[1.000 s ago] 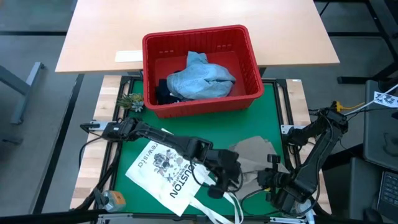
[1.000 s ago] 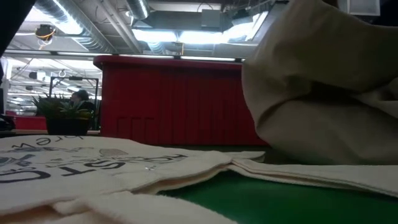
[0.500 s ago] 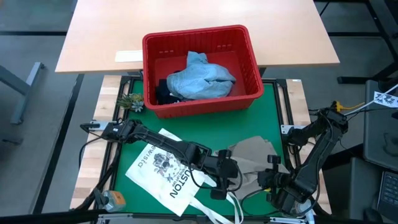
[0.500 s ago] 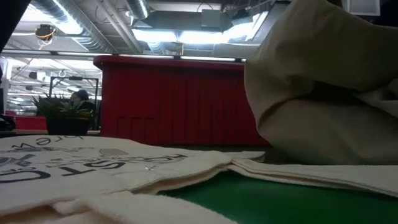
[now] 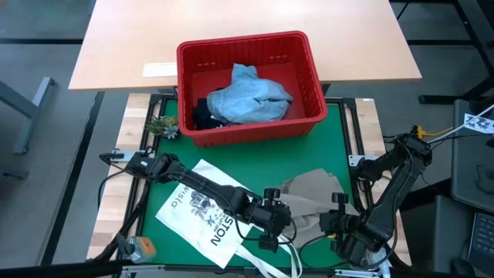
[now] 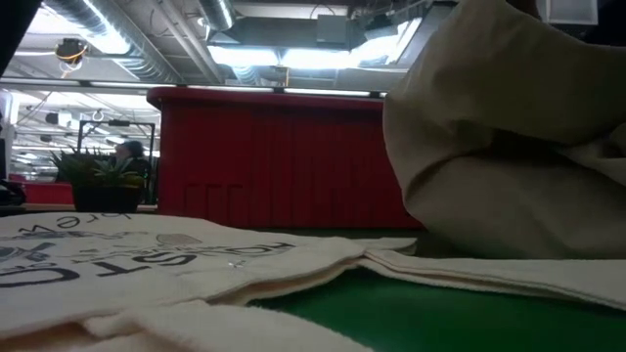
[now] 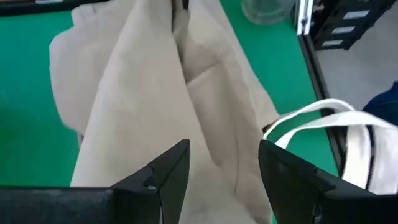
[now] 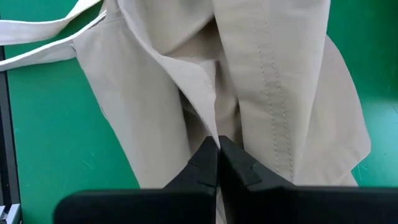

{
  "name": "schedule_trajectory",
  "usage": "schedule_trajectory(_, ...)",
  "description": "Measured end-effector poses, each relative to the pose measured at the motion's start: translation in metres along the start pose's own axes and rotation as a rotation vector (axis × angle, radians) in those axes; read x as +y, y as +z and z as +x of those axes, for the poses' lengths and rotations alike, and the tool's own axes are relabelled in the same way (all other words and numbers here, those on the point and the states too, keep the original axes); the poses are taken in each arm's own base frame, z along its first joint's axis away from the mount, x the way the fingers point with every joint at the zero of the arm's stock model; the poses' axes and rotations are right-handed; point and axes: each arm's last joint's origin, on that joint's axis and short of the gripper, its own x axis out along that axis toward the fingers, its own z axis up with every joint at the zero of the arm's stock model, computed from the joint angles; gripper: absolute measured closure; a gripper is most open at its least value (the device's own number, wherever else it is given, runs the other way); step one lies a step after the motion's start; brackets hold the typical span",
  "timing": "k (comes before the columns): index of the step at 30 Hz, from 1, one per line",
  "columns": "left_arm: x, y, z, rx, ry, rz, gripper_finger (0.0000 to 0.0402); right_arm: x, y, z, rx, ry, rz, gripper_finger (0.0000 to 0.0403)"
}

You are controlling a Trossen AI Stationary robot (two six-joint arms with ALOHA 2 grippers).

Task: Fold Laundry from Bin
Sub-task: Fold the beige shorts

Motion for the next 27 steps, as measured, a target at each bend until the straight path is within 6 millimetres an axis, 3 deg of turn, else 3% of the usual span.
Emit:
schedule_trajectory(10, -0.011, -0.015, 0.009, 0.059, 0.112, 0.146, 0.0217, 0.002, 0.001, 0.000, -0.010, 0.018, 0.007, 0.0400)
schedule_trajectory(19, 0.001, -0.026, 0.008, 0.172, 0.262, 0.201, 0.0225, 0.002, 0.001, 0.000, -0.012, 0.021, 0.009, 0.0400)
schedule_trajectory(23, 0.011, -0.024, 0.010, 0.175, 0.292, 0.190, 0.0273, 0.003, 0.002, 0.000, -0.018, 0.030, 0.012, 0.0400)
schedule_trajectory(27, 0.021, -0.018, 0.005, 0.167, 0.287, 0.156, 0.0369, 0.005, 0.006, -0.007, -0.058, 0.048, 0.023, 0.0400)
